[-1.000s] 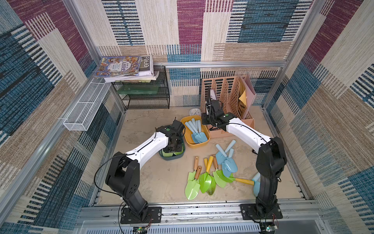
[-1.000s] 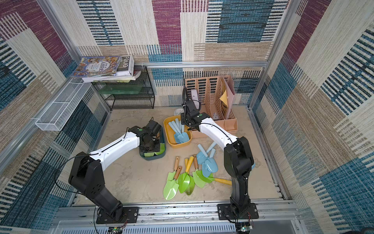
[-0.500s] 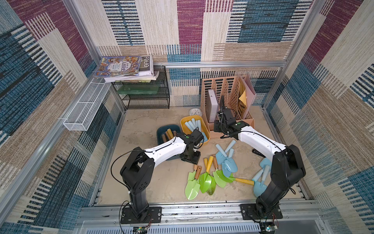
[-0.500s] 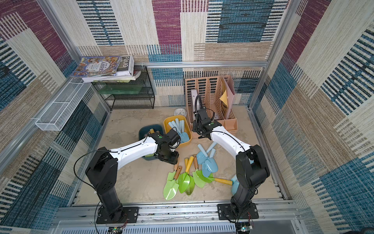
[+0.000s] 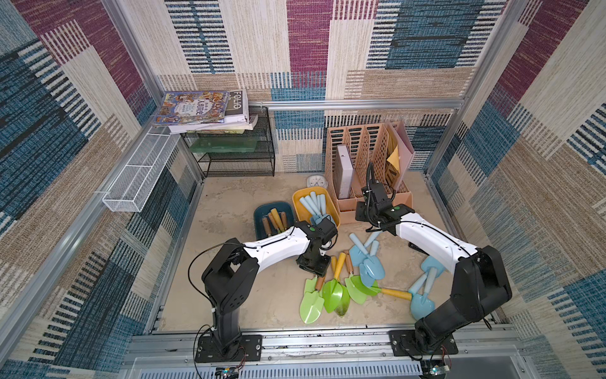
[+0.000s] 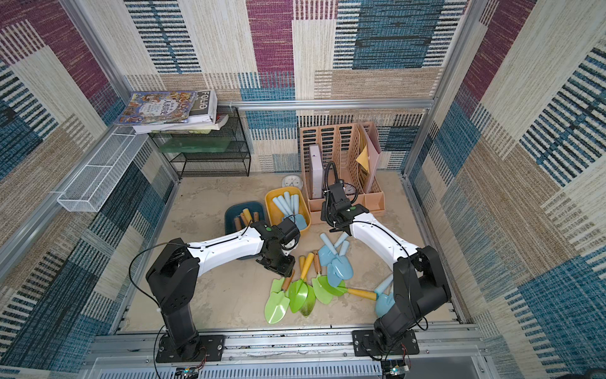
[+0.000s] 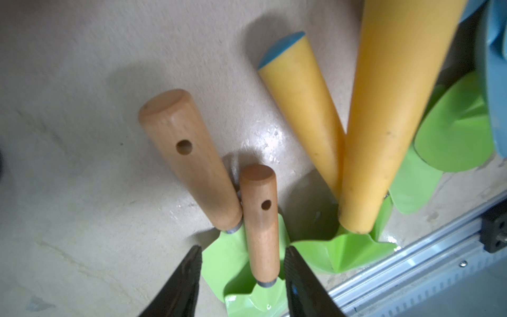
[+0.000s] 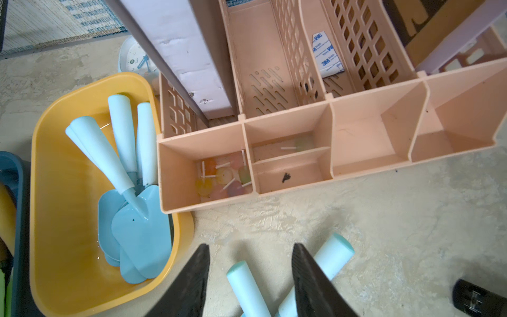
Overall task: Sort the small shovels by color and place them into the storage box
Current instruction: Pick up the shovel from the center of the board.
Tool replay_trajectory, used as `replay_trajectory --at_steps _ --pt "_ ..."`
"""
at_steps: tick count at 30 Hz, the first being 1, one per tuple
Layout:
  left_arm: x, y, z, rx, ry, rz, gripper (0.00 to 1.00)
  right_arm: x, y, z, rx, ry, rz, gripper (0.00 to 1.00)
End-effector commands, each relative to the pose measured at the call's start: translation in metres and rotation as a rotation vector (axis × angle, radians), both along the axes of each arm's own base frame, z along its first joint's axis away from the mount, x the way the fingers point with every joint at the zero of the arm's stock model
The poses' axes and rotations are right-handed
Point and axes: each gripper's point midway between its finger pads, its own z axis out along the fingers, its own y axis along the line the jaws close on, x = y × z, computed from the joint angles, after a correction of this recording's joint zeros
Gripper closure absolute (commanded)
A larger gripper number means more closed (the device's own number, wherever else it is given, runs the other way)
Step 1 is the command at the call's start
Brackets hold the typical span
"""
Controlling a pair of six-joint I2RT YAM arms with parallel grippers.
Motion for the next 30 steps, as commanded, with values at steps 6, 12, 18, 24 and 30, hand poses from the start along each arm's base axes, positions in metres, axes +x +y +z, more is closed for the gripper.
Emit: replay_trajectory --at_steps 6,12,18,24,30 --pt "0.020 0.006 -0.009 0.070 -0.056 0.075 0.52 0.001 -0.002 0.001 0.005 -0.013 -0.008 0.49" --pt "0.035 0.007 -0.016 0.075 -0.060 0.117 0.53 0.000 -0.004 0.000 -0.005 -0.009 -0.003 0.49" --pt "0.044 0.010 -0.028 0.090 -0.040 0.131 0.56 0.000 -0.007 -0.004 -0.007 0.000 -0.008 0.49" --pt "0.044 0.002 -0.036 0.080 -0.006 0.098 0.81 0.001 -0.011 -0.008 -0.011 0.011 -0.021 0.49" --pt "0.050 0.000 -0.029 0.081 -0.031 0.079 0.99 0.004 -0.014 -0.014 -0.007 0.025 -0.032 0.49"
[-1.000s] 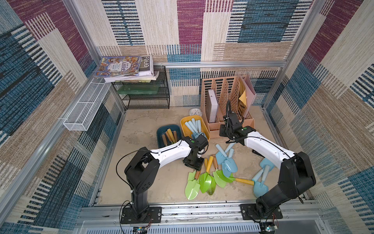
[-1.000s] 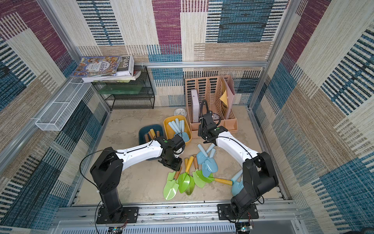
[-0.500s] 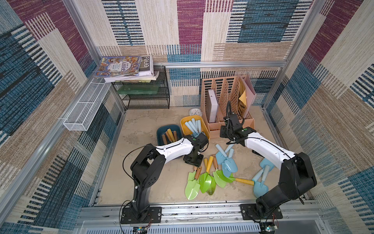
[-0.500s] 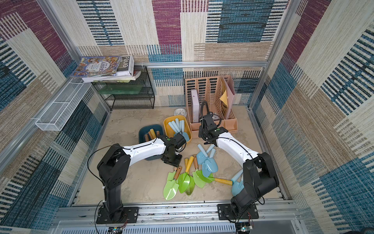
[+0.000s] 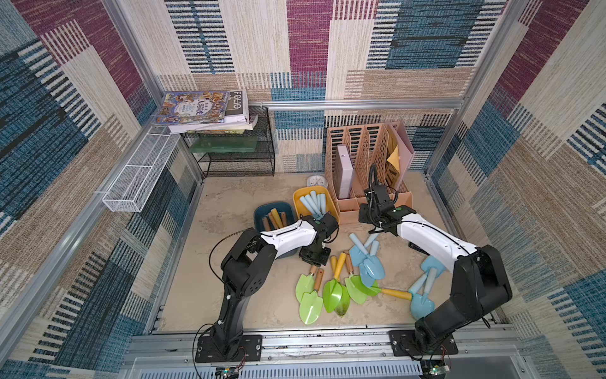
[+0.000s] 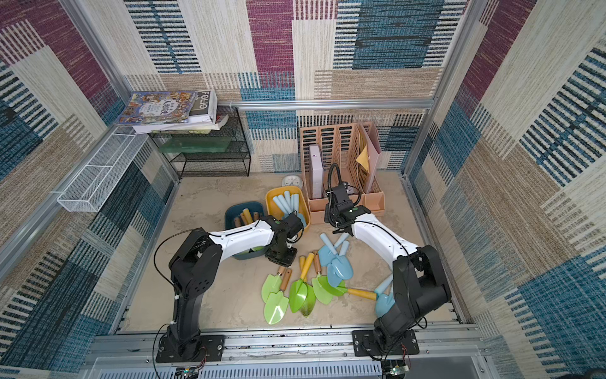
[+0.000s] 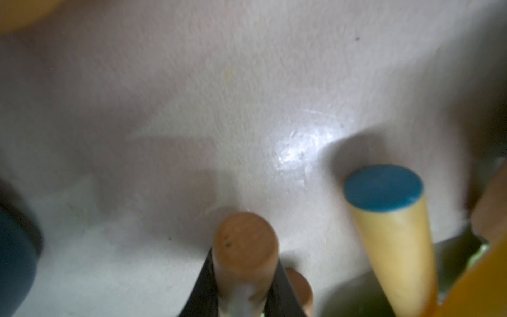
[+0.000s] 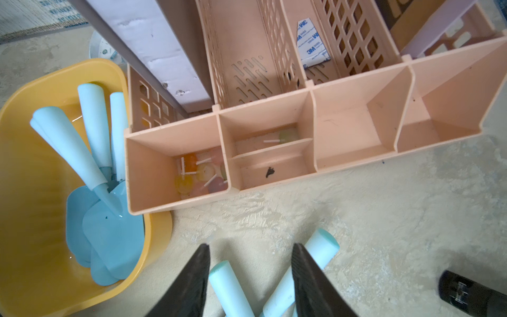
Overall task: Sort the small shovels by color and place them into the storage box
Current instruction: Pick up the shovel from the center of the board.
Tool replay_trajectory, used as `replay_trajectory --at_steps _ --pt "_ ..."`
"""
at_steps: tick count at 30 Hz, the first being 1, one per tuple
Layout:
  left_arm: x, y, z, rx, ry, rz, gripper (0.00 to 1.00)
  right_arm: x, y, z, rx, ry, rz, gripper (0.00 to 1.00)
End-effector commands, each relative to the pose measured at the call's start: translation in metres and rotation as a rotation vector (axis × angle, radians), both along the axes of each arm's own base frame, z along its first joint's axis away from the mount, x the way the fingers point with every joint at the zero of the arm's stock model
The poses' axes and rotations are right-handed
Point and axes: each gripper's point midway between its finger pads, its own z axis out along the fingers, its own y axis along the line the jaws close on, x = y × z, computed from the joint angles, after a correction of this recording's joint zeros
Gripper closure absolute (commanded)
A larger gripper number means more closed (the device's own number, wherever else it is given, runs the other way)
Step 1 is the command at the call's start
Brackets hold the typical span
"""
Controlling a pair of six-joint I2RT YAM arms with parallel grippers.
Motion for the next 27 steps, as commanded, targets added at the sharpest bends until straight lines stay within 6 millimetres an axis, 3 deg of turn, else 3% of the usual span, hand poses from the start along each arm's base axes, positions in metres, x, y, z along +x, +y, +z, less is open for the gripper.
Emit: replay_trajectory --at_steps 1,14,18,23,27 --pt "0.004 0.000 0.007 0.004 -0.019 -0.023 1.00 0.004 0.003 0.002 0.018 -0.010 -0.003 0.49" --pt "0.055 0.009 0.091 0.033 -0.356 -0.040 1.00 0.010 0.002 -0.002 0.016 -0.008 -0.016 0.49" --pt "0.076 0.019 0.127 0.043 -0.472 0.014 1.00 0.014 0.004 -0.001 0.016 -0.008 -0.011 0.49" --pt "0.106 0.057 0.169 -0.009 -0.544 0.183 1.00 0.019 0.008 0.001 0.017 -0.011 -0.002 0.49" --pt "0.129 0.098 0.173 -0.071 -0.509 0.365 1.00 0.022 0.011 0.001 0.021 -0.010 0.009 0.50"
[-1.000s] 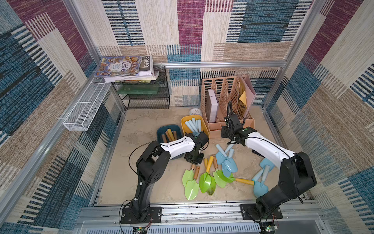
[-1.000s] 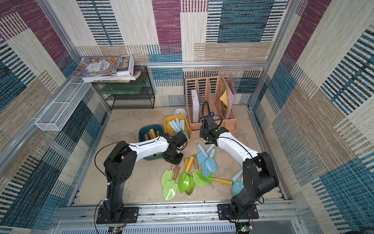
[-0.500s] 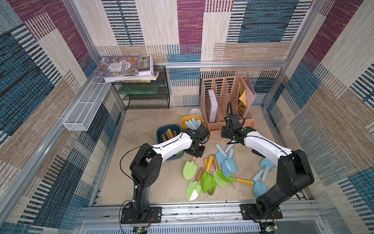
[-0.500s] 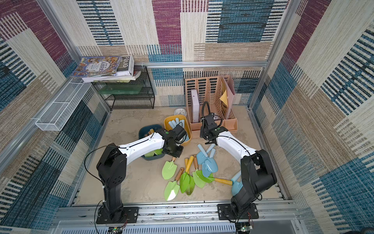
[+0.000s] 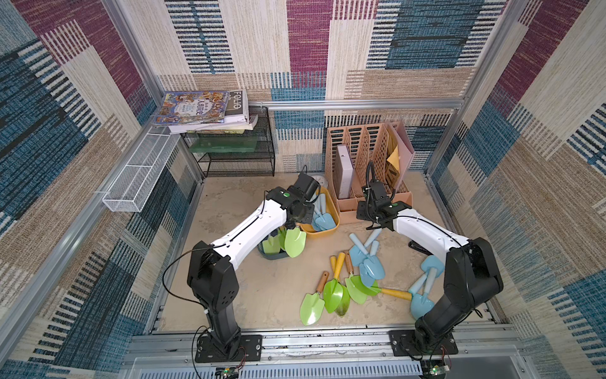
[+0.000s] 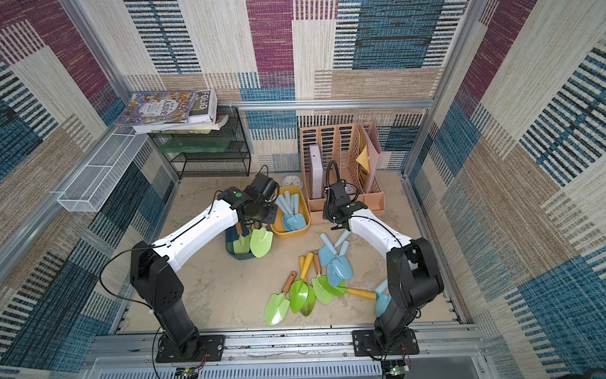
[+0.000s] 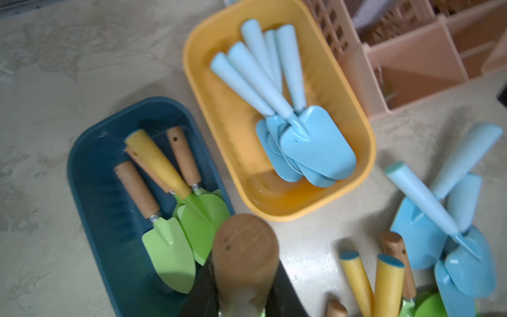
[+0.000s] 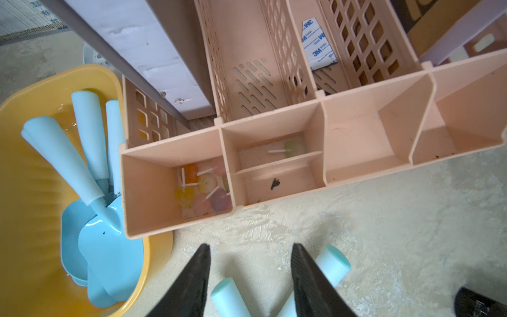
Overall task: Sort the small shovels by color and place them into the storage box
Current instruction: Pick up the shovel from the center of the board, then place the shovel in the storage box.
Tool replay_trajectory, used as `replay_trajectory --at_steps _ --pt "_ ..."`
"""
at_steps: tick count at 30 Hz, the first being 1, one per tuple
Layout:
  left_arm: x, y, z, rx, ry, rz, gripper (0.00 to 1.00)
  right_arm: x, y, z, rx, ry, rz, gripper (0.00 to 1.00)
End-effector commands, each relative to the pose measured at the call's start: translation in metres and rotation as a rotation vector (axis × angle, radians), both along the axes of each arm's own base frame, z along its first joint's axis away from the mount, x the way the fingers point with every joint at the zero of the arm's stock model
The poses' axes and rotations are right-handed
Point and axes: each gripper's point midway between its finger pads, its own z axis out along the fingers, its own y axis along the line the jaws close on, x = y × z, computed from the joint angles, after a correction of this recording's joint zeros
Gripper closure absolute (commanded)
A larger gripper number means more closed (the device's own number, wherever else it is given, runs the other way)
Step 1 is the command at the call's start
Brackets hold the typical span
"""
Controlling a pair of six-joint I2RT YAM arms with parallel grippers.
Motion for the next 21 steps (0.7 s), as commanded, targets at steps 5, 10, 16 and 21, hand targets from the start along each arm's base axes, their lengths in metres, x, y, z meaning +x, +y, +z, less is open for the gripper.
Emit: replay_trajectory --at_steps 5,10,16,21 --pt "0.032 0.053 -0.023 -0.121 0.067 0.229 1.00 0.006 0.005 0.005 0.007 -0.016 0.014 0.50" --pt "0.048 0.066 -0.050 -0.166 0.107 0.296 1.00 0.002 -0.001 0.005 -0.014 -0.011 0.002 0.50" --pt "0.058 0.061 -0.078 -0.174 0.151 0.297 1.00 -0.004 -0.007 0.003 -0.026 0.000 -0.012 0.50" --pt "0.062 0.058 -0.093 -0.180 0.176 0.316 1.00 -0.011 -0.012 0.001 -0.033 0.011 -0.026 0.50"
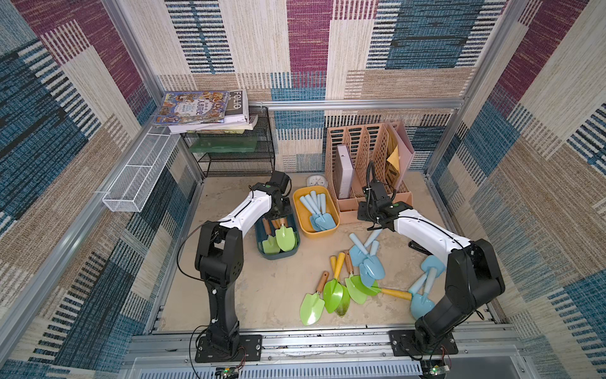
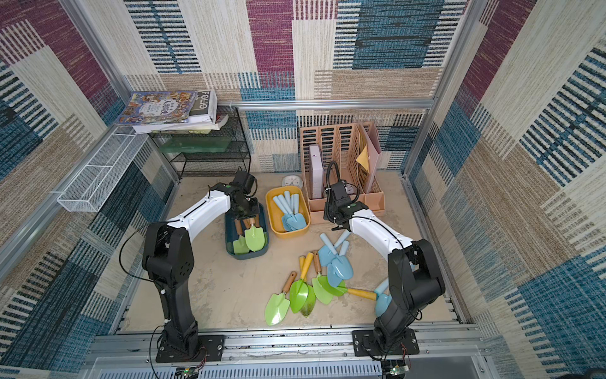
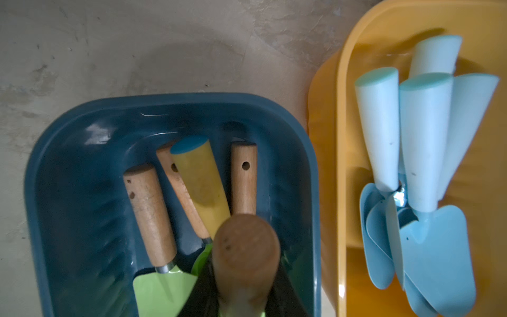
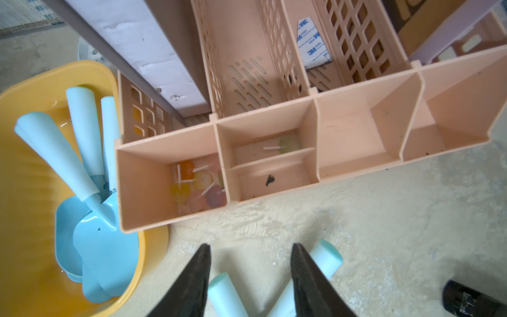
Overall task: Sort the small shovels by color and place them into the storage box
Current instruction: Place the shovel in the storage box.
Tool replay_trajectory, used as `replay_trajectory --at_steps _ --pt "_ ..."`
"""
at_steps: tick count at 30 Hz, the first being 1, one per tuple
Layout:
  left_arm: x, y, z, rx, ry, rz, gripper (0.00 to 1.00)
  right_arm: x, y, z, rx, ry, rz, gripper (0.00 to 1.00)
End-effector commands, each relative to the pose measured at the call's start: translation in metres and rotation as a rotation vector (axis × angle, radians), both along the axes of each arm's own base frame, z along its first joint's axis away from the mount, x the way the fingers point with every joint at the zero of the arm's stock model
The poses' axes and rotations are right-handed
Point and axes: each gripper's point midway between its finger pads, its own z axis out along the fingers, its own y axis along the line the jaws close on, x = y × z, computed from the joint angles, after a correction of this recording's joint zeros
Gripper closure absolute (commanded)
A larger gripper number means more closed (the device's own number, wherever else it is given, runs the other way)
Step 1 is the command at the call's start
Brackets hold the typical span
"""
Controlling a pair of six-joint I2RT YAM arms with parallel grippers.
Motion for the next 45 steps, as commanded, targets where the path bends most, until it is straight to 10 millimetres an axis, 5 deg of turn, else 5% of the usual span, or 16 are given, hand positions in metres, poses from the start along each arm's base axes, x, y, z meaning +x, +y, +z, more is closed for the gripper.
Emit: replay_trajectory --at_steps 1,6,10,20,28,35,45 --pt "0.007 -0.006 -0.001 -0.033 -0.015 0.010 0.97 -0.006 -0.006 0.000 -0.012 0.005 -0.020 0.50" --pt "0.009 -0.012 0.000 -0.059 -0.013 0.009 0.69 -0.013 -0.012 0.000 -0.024 0.007 -0.035 0.50" --pt "0.005 -0.015 0.011 -0.088 -0.023 0.008 0.55 -0.017 -0.017 -0.001 -0.025 0.006 -0.048 0.50" --pt "-0.029 0.001 0.051 -0.075 -0.102 0.043 0.54 -0.033 -0.033 -0.016 -0.012 0.047 -0.094 0.49" --pt "-0.055 0.000 0.040 -0.072 -0.084 0.058 0.54 -0.055 -0.045 -0.046 0.074 0.149 -0.112 0.49" --pt "-0.053 -0.006 0.038 -0.078 -0.079 0.043 0.54 -0.067 -0.058 -0.070 0.185 0.235 -0.184 0.49" --pt "-0.055 -0.008 0.031 -0.070 -0.052 0.033 0.53 -0.086 -0.051 -0.098 0.225 0.343 -0.159 0.54"
